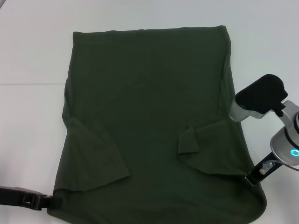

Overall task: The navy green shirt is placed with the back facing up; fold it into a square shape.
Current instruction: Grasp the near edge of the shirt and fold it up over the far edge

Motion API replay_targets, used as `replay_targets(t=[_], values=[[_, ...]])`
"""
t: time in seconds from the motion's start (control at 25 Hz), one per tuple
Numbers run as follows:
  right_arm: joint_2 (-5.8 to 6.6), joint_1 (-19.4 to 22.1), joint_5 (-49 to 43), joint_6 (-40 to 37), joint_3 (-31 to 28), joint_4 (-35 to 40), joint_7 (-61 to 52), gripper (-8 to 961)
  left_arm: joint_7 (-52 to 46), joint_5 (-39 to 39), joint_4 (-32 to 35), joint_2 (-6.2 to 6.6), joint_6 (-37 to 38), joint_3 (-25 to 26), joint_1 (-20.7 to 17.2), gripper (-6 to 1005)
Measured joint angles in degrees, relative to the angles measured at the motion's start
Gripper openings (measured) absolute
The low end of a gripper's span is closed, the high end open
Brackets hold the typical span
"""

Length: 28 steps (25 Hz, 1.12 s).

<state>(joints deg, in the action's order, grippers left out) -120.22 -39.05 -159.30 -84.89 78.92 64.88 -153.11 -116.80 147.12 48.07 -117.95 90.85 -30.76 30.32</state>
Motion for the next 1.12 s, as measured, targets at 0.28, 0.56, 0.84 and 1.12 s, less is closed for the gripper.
replay_targets(t=[0.28,0.56,0.84,1.12], values=[[0.27,6.4,3.4,-2.8,-4.5,7.3,0.1,46,0.3,0.0,0.0,0.15,0.8,0.3,-0.1,23],[0.24,14.1,8.9,0.1,-11.9,8.0,0.8,46,0.5,0.0,0.0,0.22,1.3,0.6,-0.5,22],[0.21,17.3,14.7,2.7,-20.3,4.7,3.8,45,0.7,-0.1,0.1,0.40,1.6,2.2,-0.7,21],[0.24,17.8,21.5,5.6,-30.1,-4.8,10.4,45,0.8,-0.7,0.0,0.49,1.6,3.1,-0.8,22]])
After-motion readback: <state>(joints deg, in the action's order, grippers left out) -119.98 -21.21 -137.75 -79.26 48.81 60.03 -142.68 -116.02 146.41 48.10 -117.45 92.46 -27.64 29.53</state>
